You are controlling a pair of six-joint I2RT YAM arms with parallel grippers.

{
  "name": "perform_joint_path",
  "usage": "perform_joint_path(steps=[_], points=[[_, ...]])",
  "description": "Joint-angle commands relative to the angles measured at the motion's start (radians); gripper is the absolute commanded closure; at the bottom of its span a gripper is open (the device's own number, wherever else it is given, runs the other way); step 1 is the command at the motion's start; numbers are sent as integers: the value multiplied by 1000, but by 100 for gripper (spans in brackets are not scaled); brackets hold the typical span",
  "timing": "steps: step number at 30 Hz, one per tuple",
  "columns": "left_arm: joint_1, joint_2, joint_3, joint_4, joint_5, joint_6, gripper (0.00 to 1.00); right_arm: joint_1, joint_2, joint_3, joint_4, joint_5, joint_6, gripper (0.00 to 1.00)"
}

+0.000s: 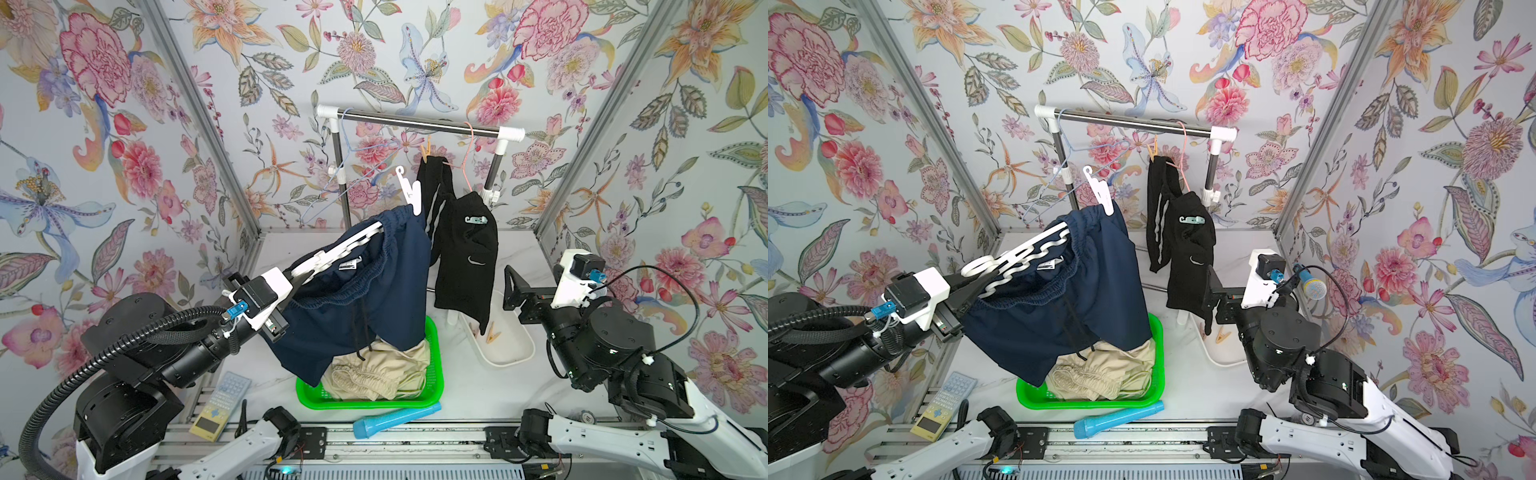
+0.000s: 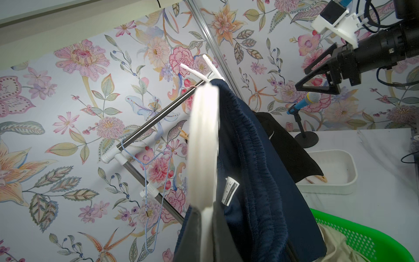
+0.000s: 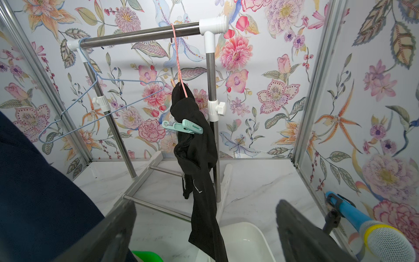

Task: Remove the clothespins securing shorts to the hanger
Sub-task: Adjust the shorts in the basket.

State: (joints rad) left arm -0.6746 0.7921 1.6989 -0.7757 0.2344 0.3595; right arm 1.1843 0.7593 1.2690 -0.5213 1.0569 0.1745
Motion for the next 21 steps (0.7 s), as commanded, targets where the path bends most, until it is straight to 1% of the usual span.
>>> perform_joint_path(steps=[1,4,8,11,13,15,17,21], points=[[-14,-67,15,65,26,22,100,4,2,20,-15,20,23,2],[-40,-95,6,49,16,25,100,4,9,17,-15,10,34,3],[-102,-126,-12,45,-10,16,100,2,40,31,-19,-8,37,2],[-162,-141,-39,61,-62,12,100,-11,65,46,-25,-26,34,2],[-198,-128,-54,52,-93,9,100,-28,76,50,-26,-54,35,2],[-215,-101,-70,36,-94,6,100,-63,81,53,-37,-100,50,2],[-215,-61,-83,20,-69,5,100,-120,84,58,-63,-176,83,2],[-215,29,-99,9,-7,17,100,-285,95,64,-137,-373,145,3]])
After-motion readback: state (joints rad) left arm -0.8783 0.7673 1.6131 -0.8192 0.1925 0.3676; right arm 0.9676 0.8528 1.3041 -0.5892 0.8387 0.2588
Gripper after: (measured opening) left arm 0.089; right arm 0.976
